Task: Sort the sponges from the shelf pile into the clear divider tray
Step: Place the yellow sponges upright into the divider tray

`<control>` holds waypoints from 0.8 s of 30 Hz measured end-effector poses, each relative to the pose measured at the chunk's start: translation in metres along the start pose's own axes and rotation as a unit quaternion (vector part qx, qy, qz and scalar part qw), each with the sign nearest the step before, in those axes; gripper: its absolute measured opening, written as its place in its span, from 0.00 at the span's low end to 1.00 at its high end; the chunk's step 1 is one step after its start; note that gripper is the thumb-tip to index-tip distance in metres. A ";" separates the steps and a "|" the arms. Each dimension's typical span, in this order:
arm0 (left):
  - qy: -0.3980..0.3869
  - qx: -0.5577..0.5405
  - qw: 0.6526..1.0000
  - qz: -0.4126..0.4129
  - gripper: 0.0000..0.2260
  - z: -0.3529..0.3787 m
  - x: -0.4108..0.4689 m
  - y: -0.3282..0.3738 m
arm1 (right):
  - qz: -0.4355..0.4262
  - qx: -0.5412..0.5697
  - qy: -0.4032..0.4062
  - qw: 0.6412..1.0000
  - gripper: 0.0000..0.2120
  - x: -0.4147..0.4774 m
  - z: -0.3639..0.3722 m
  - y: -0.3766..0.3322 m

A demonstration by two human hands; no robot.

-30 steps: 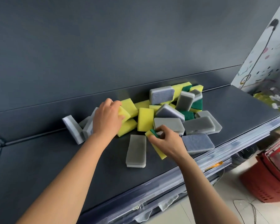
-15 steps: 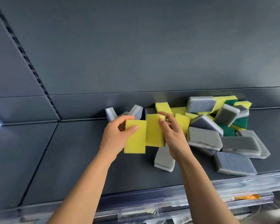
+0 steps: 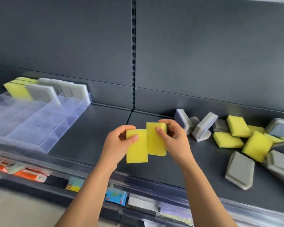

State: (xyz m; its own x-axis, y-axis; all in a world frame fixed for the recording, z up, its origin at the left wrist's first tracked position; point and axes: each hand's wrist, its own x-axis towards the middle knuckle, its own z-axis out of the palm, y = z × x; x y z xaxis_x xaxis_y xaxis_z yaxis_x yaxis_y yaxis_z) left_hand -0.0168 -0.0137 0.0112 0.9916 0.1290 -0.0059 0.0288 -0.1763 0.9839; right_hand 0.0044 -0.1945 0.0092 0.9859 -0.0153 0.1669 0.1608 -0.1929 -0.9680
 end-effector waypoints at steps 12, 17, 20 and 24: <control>0.080 0.023 0.996 0.005 0.10 -0.203 -0.020 -0.044 | -0.046 0.011 -0.083 0.995 0.07 -0.017 0.199 -0.039; 0.120 0.033 0.992 0.004 0.10 -0.268 -0.022 -0.053 | -0.065 0.018 -0.118 0.991 0.07 -0.015 0.264 -0.056; 0.139 0.050 0.989 0.008 0.10 -0.302 -0.018 -0.056 | -0.079 0.014 -0.133 0.988 0.08 -0.007 0.299 -0.065; 0.167 0.074 0.983 0.012 0.09 -0.343 -0.004 -0.065 | -0.114 -0.003 -0.148 0.982 0.10 0.008 0.341 -0.074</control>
State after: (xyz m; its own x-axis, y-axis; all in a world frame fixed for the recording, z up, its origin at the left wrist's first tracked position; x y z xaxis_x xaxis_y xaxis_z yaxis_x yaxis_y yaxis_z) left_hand -0.0656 0.3321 0.0089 0.8965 0.4314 0.1010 0.0479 -0.3210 0.9459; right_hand 0.0167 0.1547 0.0180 0.8947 0.3143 0.3173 0.3804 -0.1642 -0.9101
